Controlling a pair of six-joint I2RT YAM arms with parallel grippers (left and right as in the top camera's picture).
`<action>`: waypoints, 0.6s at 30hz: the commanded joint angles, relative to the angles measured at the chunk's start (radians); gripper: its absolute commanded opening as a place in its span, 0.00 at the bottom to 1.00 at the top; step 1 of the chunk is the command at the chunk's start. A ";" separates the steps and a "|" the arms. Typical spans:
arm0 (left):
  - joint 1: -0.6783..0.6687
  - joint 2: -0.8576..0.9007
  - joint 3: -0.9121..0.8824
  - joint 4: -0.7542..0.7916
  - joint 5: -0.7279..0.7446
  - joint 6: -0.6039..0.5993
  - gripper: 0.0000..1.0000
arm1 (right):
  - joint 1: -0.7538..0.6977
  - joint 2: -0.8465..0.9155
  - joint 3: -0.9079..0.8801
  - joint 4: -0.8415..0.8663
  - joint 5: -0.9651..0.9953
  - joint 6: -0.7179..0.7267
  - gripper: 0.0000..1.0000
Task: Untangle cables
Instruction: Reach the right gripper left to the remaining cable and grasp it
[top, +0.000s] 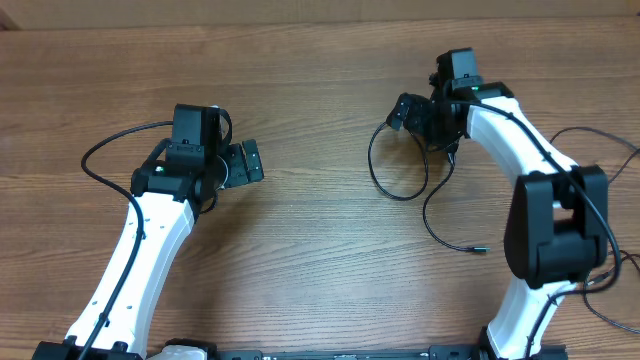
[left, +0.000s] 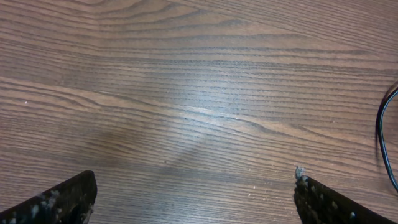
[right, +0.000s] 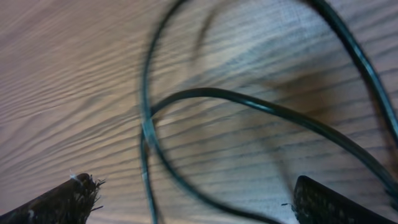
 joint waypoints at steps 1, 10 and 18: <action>0.004 0.004 0.008 0.001 0.005 0.019 1.00 | 0.004 0.050 0.016 0.018 -0.025 0.045 1.00; 0.004 0.004 0.008 0.001 0.005 0.019 1.00 | 0.006 0.067 0.016 0.104 0.008 0.045 1.00; 0.004 0.004 0.008 0.001 0.005 0.019 1.00 | 0.006 0.067 0.016 0.179 0.009 0.046 1.00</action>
